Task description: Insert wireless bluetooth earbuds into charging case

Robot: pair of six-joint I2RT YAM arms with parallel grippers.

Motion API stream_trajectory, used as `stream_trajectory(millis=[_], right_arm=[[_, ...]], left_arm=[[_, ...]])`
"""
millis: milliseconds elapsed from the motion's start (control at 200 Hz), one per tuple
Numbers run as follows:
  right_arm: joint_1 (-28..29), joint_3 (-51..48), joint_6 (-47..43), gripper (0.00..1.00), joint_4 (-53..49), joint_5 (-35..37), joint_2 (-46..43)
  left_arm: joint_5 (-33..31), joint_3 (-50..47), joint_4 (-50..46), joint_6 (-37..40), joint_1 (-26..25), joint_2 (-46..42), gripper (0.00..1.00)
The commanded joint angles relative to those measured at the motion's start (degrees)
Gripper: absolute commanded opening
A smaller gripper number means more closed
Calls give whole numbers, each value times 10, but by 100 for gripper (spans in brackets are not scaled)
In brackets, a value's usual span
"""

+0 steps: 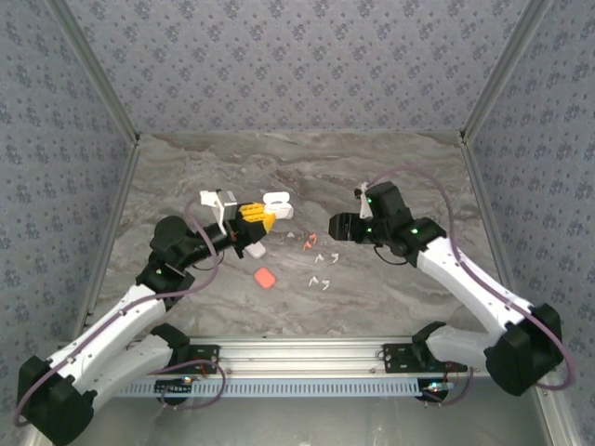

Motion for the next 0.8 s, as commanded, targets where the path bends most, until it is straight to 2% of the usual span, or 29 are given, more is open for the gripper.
stream_trajectory(millis=[0,140,390,795], right_arm=[[3,-3,14,65,-47,26,44],[7,4,4,56,-44,30,110],[13,23,-16,48,-23,22,213],[24,41,-22,39,-1,15,281]], left_arm=[[3,3,6,19,-3,-16,0],[1,1,3,19,-3,-23,0],[-1,1,-4,17,-4,-27,0],[-6,0,-14,19,-3,-27,0]])
